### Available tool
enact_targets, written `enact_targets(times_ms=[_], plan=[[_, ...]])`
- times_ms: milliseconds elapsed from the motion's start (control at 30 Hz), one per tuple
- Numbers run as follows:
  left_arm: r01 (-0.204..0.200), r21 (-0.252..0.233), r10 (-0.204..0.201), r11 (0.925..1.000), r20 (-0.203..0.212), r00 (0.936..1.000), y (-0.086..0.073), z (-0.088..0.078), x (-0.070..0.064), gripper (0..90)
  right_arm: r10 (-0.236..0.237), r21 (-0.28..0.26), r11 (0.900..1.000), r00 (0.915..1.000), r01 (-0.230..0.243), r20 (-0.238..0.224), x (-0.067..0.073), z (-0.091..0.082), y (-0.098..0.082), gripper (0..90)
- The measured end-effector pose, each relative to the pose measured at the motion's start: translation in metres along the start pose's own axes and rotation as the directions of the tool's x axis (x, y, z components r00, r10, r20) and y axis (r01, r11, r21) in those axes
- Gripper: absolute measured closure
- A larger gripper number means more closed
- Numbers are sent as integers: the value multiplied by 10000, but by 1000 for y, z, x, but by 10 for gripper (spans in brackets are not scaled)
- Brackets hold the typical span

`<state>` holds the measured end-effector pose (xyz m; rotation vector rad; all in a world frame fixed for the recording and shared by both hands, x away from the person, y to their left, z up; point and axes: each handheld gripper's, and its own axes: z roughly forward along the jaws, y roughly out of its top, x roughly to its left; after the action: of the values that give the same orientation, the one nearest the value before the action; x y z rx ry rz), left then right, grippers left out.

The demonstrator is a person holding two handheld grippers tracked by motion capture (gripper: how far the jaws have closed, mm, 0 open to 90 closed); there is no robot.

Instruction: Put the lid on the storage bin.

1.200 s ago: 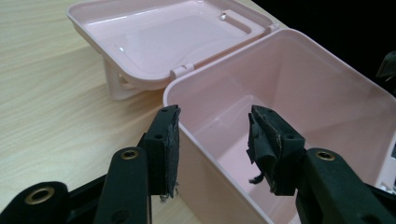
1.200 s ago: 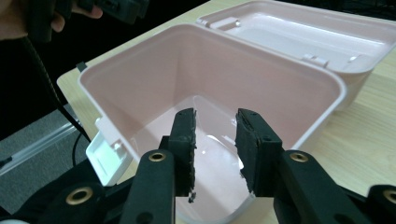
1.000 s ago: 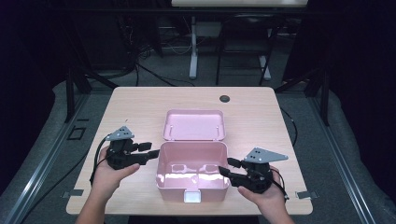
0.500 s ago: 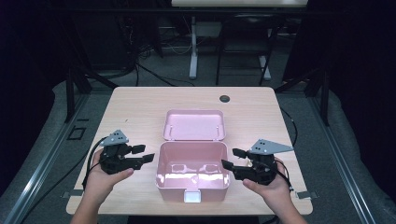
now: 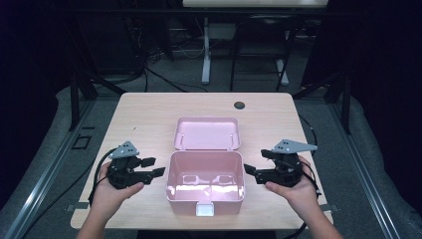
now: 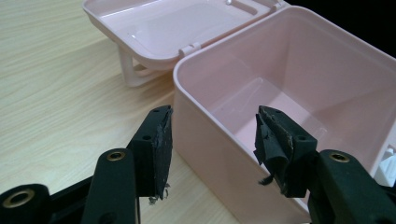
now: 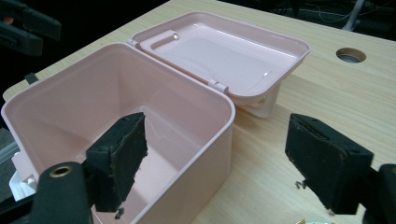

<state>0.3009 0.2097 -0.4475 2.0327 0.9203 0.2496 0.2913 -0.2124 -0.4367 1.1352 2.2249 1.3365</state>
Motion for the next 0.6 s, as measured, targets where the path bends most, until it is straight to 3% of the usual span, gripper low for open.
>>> enact_targets(times_ms=[133, 233, 400, 600], plan=[[-69, -15, 69, 10000, 2, 10000, 1, 1, -3, 437, 91, 117, 9999, 10000, -91, -19, -6, 1, 2, 268], [-144, -79, 143, 9999, -100, 9998, 2, 0, -4, 406, 142, 304, 9994, 9999, -144, 84, -11, 3, 2, 270], [-89, -157, 90, 9998, 38, 10000, 2, -3, -4, 382, -168, 671, 9976, 9996, 152, 228, -15, 5, 1, 270], [-183, -119, 184, 9998, 39, 9998, 1, -3, -4, 368, -257, 1359, 9905, 9985, 189, 481, -25, 10, -2, 251]])
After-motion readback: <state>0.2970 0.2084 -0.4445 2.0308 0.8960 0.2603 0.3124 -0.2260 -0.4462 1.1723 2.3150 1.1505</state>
